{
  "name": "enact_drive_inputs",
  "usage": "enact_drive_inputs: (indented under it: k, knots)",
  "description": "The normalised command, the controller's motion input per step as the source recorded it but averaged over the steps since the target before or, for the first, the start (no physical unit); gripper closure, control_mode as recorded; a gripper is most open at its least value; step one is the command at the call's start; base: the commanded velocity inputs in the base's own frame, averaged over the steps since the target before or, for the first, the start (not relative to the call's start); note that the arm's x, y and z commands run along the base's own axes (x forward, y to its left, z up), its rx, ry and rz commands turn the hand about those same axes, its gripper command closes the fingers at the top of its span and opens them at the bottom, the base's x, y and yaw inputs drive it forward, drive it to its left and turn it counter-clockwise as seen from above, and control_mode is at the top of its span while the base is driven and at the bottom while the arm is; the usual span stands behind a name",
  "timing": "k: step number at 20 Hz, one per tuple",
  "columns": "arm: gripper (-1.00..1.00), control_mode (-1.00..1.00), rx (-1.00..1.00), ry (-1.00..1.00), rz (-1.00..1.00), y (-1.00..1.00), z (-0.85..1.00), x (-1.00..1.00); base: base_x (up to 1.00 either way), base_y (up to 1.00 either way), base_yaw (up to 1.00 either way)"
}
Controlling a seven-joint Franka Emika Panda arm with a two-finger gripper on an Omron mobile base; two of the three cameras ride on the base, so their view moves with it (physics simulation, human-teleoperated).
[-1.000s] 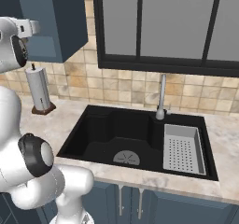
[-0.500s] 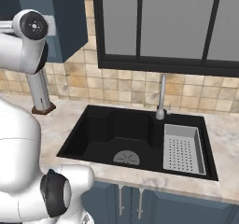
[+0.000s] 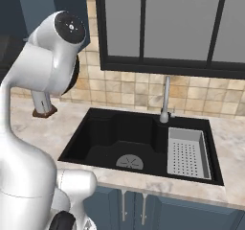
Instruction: Retrieve the shaker from the cabinet and place it next the steak on a plate on the dining table.
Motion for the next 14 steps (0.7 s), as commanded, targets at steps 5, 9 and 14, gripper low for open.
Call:
enact_drive_inputs:
  k: [5,9,14]
  knots:
    - [1.00,-1.00,-0.07,-0.15,-0.06,-0.48,-1.00,-1.00,0.00,0.00,0.00]
    - [1.00,-1.00,0.02,-0.35,-0.38,-0.38,-0.78,-1.00,0.00,0.00,0.00]
    - [1.00,-1.00,0.12,-0.15,-0.59,-0.02,-0.13,-0.60,0.00,0.00,0.00]
